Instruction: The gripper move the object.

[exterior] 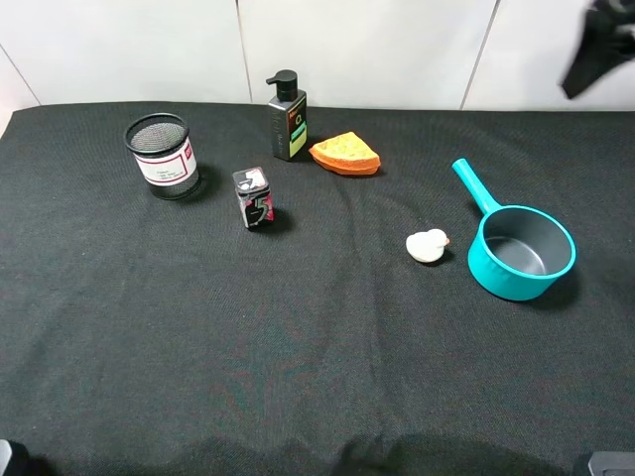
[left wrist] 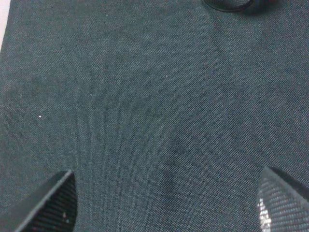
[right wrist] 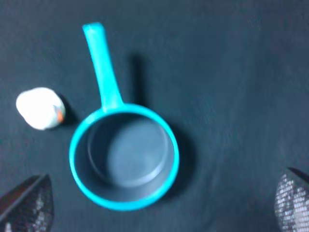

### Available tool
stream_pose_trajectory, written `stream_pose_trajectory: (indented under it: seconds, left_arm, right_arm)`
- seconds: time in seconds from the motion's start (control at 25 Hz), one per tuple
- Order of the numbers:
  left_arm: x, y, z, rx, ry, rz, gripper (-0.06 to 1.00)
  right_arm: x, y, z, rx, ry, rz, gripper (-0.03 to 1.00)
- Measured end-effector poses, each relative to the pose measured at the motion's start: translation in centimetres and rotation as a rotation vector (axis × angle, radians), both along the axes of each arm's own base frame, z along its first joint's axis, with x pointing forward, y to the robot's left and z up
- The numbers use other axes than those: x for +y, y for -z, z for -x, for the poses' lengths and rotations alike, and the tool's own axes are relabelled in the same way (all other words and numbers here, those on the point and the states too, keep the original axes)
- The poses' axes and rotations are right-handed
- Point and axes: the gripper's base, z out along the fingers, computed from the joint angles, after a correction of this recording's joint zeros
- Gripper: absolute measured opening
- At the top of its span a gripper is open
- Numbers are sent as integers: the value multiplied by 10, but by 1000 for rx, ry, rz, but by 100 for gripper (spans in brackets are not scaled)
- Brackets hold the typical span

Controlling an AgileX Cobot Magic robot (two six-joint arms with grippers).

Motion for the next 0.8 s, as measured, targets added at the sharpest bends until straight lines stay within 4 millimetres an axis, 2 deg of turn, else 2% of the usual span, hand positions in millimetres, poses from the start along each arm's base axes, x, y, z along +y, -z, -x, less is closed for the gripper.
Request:
stream_pose_trajectory:
  seconds: [0.2, 0.4, 0.56, 0.8]
  left_arm:
    - [0, 0, 0, 0, 0, 0, 79]
    - [0, 0, 0, 0, 0, 0, 79]
    - [0, 0, 0, 0, 0, 0, 79]
    - [0, 0, 0, 0, 0, 0, 79]
  right_arm:
    - [-24, 8, 68, -14, 98, 0, 69]
    - [-26, 22, 133, -78, 174, -18, 69]
    - [-24, 40, 171, -162, 191, -28, 69]
    - [-21, 61, 206, -274, 194, -47, 69]
